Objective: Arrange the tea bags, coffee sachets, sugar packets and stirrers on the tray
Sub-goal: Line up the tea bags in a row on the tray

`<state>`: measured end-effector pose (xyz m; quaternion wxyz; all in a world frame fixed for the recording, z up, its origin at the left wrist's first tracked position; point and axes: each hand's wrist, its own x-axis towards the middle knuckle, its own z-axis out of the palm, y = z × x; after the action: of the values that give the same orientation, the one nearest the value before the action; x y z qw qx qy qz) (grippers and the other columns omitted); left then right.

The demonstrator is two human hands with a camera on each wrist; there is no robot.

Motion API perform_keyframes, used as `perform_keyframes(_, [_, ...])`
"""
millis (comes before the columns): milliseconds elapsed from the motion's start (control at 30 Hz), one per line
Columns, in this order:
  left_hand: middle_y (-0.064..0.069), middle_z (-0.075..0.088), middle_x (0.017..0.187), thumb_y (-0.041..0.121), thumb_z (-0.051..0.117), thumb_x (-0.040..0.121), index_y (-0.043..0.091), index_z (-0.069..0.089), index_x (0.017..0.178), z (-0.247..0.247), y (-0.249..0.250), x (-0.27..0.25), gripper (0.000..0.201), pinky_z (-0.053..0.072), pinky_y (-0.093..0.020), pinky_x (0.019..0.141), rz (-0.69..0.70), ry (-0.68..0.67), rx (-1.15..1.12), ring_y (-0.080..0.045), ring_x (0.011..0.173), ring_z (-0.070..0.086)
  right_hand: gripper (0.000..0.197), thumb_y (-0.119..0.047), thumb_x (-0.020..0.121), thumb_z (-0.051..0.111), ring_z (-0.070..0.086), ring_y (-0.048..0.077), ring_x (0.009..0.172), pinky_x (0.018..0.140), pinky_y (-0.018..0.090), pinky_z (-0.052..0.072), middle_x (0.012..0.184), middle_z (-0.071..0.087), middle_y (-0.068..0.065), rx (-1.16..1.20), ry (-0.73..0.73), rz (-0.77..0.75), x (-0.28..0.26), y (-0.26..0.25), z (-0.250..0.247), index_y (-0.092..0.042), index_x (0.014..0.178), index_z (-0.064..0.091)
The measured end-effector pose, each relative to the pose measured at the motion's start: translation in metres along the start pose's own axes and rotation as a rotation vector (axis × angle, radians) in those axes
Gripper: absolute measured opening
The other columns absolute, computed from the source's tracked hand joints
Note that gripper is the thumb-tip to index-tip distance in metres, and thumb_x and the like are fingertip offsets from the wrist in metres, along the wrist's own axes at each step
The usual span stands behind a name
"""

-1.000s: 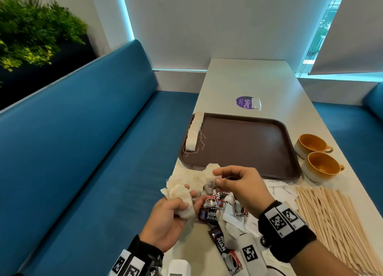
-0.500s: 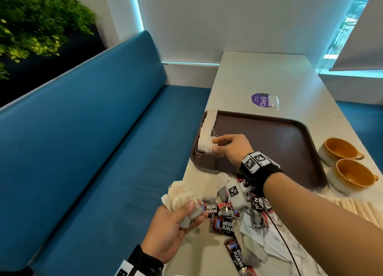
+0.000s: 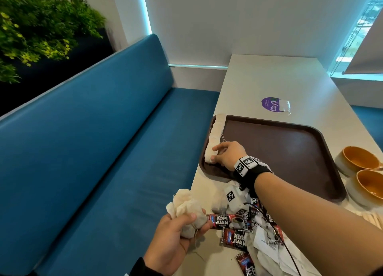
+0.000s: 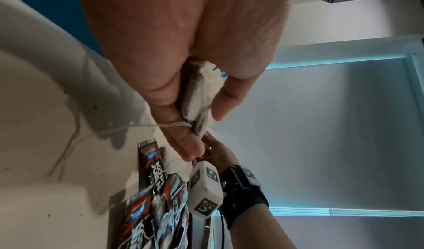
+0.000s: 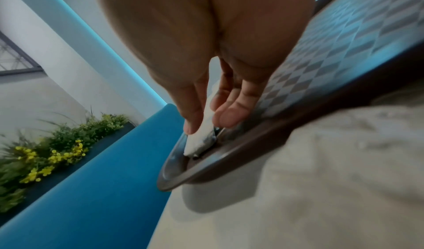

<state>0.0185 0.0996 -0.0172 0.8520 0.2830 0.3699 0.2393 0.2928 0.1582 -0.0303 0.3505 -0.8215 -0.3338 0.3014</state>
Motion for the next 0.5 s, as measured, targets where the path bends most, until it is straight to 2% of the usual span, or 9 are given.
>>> perform_keyframes(100, [-0.033, 0.07, 0.104, -0.017, 0.044, 0.089, -0.015, 0.054, 0.12, 0.001, 0.002, 0.001, 0.033, 0.061, -0.045, 0.077, -0.002, -0.008, -0.036, -0.05, 0.091, 0.07, 0.018, -0.024, 0.08, 0.086, 0.067, 0.017, 0.075, 0.089, 0.041, 0.06, 0.085, 0.072, 0.0, 0.082, 0.042, -0.034, -0.012, -0.001, -0.009, -0.023, 0.095, 0.076])
perform_keyframes(200, [-0.027, 0.073, 0.102, -0.014, 0.046, 0.092, -0.014, 0.055, 0.12, 0.008, 0.003, 0.0, 0.03, 0.057, -0.047, 0.088, 0.024, -0.023, 0.026, -0.049, 0.1, 0.07, 0.008, -0.025, 0.085, 0.081, 0.07, 0.021, 0.078, 0.086, 0.043, 0.061, 0.094, 0.076, 0.005, 0.112, 0.011, -0.081, -0.038, -0.009, -0.021, -0.027, 0.092, 0.076])
perform_keyframes(267, [-0.026, 0.074, 0.106, -0.012, 0.048, 0.094, -0.009, 0.057, 0.12, 0.013, 0.004, -0.001, 0.028, 0.054, -0.049, 0.093, 0.046, -0.026, 0.068, -0.046, 0.104, 0.07, 0.005, -0.023, 0.087, 0.079, 0.07, 0.023, 0.077, 0.083, 0.04, 0.061, 0.093, 0.076, 0.007, 0.139, -0.013, -0.122, -0.06, -0.016, -0.027, -0.026, 0.091, 0.077])
perform_keyframes(400, [-0.028, 0.072, 0.112, -0.013, 0.051, 0.094, -0.01, 0.06, 0.118, 0.024, 0.006, -0.006, 0.026, 0.055, -0.045, 0.094, 0.082, -0.047, 0.037, -0.044, 0.103, 0.071, 0.008, -0.018, 0.089, 0.078, 0.063, 0.012, 0.07, 0.069, 0.028, 0.06, 0.08, 0.067, 0.004, 0.323, -0.115, -0.168, -0.113, -0.029, -0.033, -0.016, 0.097, 0.077])
perform_keyframes(500, [-0.034, 0.068, 0.113, -0.013, 0.054, 0.092, -0.014, 0.059, 0.118, 0.029, 0.006, -0.009, 0.026, 0.061, -0.043, 0.086, 0.094, -0.051, 0.049, -0.046, 0.1, 0.071, 0.014, -0.024, 0.09, 0.077, 0.067, 0.013, 0.073, 0.066, 0.029, 0.058, 0.088, 0.073, 0.008, 0.391, -0.199, -0.203, -0.148, -0.026, -0.031, -0.018, 0.102, 0.076])
